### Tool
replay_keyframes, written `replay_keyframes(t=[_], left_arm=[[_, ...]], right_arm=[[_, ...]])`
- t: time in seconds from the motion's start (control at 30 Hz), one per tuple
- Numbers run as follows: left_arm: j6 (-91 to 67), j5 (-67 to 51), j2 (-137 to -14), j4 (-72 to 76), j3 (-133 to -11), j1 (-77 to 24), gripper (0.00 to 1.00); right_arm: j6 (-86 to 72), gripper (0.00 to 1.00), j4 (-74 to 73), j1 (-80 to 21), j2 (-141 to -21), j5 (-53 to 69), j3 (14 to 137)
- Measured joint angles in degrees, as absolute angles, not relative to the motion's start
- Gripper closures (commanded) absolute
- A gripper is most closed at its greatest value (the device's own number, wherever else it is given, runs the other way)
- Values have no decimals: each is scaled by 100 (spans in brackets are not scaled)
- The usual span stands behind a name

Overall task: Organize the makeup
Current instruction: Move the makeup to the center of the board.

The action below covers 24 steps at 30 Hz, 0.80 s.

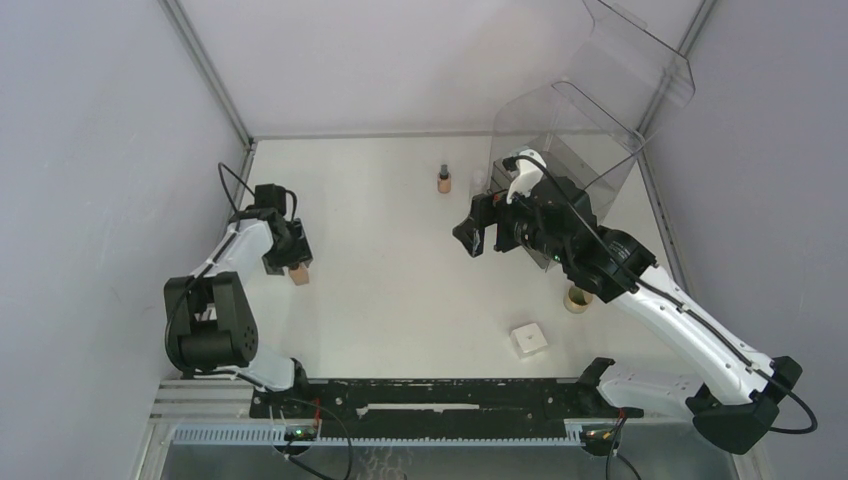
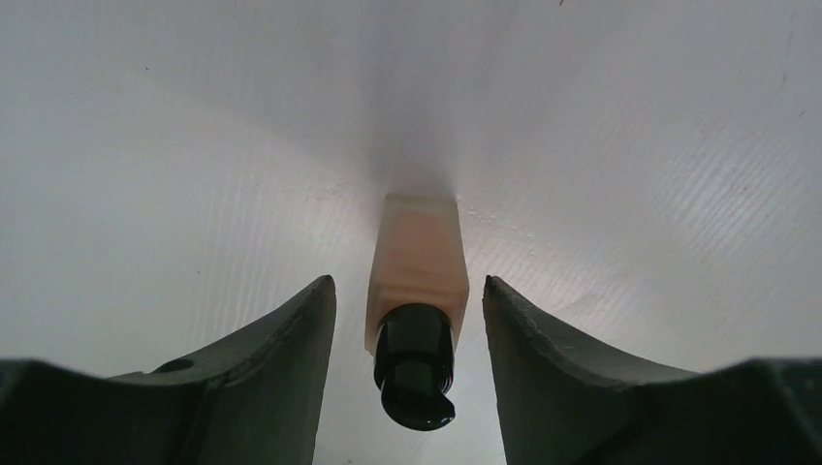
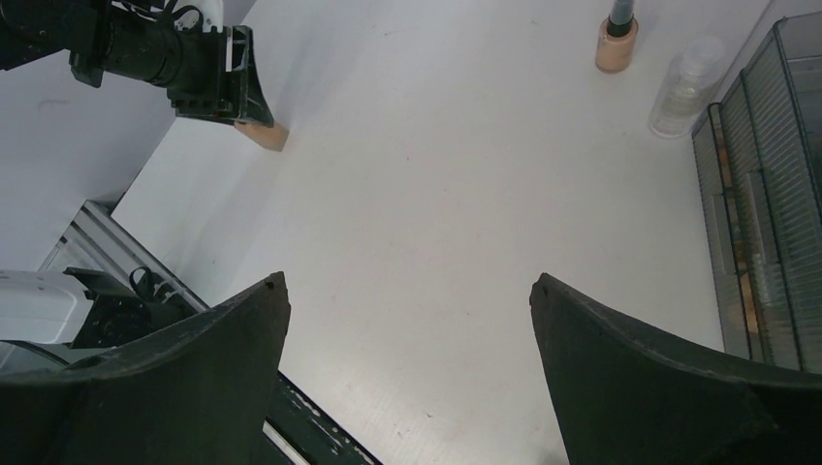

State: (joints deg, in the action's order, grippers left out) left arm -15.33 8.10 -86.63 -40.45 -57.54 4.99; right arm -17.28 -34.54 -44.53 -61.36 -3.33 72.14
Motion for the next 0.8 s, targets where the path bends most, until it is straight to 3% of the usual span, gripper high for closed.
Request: replay_keyframes(t=[0.1, 0.2, 0.43, 0.63, 0.8], left_arm=[[-1487, 720, -8687, -3997, -5754, 499, 62], [-1452, 624, -8687, -3951, -5754, 499, 73], [-1614, 370, -8643, -3942, -5754, 73, 72], [-2049, 395, -8667, -4104, -5994, -1918, 72], [-2261, 456, -9343, -4305, -7168, -3385, 71]], right_arm=[[-1728, 0, -3448, -4425, -6156, -268, 7214], [-1728, 1, -3430, -4414, -6195, -233, 7214], [-1728, 1, -3444, -4309, -6224, -183, 7212], [-1739, 1, -3594, -3828, -6062, -56, 7137], [-1763, 1, -3852, -3389, -5710, -23, 7116]])
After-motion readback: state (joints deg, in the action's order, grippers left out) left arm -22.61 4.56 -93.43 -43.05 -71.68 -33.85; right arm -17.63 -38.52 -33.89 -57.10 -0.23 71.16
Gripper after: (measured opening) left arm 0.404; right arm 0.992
